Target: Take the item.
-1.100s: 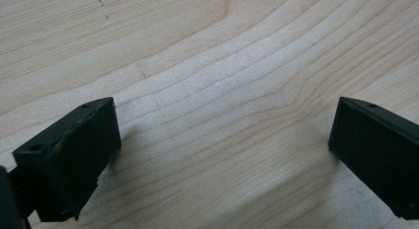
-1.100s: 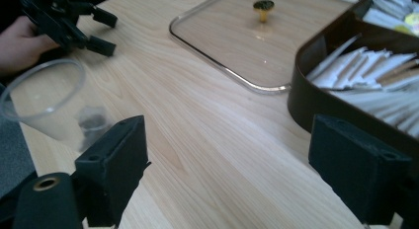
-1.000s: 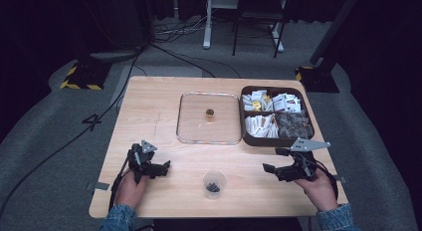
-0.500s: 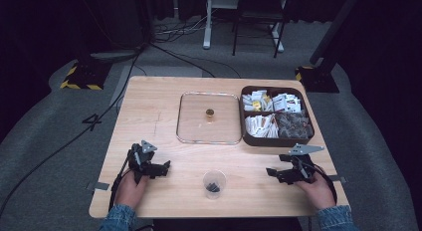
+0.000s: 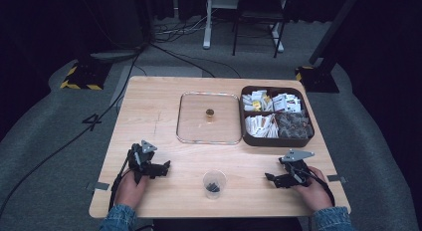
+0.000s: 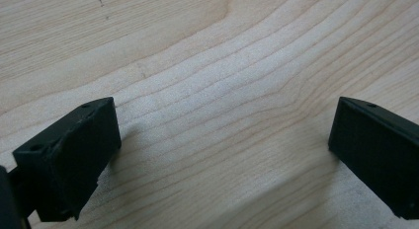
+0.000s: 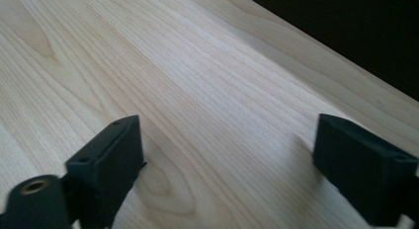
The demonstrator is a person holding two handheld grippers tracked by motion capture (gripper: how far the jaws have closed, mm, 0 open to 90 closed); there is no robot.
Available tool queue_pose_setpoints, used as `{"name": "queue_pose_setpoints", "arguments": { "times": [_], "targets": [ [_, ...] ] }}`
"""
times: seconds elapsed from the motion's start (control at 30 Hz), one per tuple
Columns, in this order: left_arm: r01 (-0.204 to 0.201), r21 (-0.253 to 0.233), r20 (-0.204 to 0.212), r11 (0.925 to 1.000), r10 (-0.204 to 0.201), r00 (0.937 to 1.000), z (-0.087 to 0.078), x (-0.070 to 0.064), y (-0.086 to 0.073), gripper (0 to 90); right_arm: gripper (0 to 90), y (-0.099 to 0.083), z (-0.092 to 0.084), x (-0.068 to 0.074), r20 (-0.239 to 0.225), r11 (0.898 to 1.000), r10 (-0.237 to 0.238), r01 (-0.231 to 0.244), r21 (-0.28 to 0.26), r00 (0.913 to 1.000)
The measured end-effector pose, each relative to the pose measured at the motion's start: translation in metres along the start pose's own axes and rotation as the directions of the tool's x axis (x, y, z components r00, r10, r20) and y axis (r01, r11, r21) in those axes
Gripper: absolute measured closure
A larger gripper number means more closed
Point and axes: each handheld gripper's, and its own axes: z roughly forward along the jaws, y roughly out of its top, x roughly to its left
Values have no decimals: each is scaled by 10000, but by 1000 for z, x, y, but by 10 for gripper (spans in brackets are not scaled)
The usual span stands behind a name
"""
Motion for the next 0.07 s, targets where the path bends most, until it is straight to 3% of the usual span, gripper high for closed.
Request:
{"name": "queue_pose_setpoints", "arguments": {
  "times": [0.07],
  "targets": [
    [0,-1,0,10000,0,10000,0,0,0,0,0,-2,7,-1,18,9994,13,-12,-346,10000]
  ]
}}
